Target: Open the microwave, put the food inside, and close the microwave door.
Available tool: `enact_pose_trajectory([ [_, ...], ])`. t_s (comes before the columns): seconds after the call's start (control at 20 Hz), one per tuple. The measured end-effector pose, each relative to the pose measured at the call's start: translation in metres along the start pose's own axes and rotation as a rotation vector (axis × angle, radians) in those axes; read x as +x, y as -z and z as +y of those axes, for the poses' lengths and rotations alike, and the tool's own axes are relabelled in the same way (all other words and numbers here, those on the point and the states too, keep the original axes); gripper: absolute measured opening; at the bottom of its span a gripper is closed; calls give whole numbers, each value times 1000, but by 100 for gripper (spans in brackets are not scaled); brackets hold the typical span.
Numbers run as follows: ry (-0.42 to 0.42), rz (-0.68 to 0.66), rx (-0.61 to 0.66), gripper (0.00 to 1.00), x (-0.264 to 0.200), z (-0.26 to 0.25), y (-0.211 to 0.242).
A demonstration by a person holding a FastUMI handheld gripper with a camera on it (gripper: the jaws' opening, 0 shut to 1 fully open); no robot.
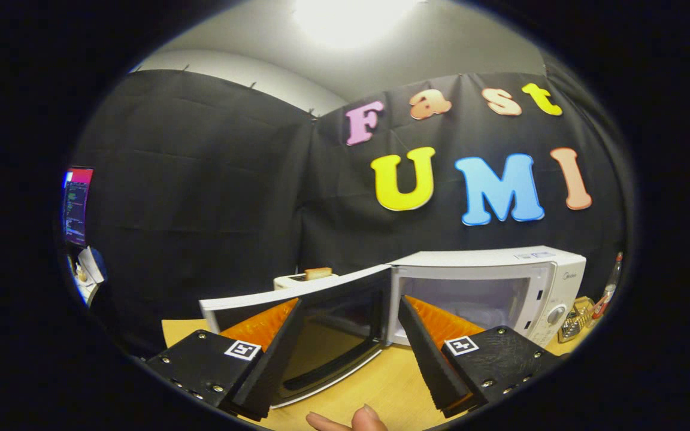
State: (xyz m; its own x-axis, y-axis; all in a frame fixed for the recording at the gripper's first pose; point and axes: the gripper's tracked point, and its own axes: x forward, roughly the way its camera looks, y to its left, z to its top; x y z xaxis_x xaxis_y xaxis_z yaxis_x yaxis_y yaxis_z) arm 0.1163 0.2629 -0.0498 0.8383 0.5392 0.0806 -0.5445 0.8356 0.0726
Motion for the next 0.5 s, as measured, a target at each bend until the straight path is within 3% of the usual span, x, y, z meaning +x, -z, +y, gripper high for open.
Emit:
enact_pose_trajectory([
  [0.25, -172, -78, -49, 96, -29, 84, -12],
  [0.4, -293, -29, -76, 96, -31, 141, 12],
  [0.5, -310, -10, -124, 96, -26, 163, 26],
])
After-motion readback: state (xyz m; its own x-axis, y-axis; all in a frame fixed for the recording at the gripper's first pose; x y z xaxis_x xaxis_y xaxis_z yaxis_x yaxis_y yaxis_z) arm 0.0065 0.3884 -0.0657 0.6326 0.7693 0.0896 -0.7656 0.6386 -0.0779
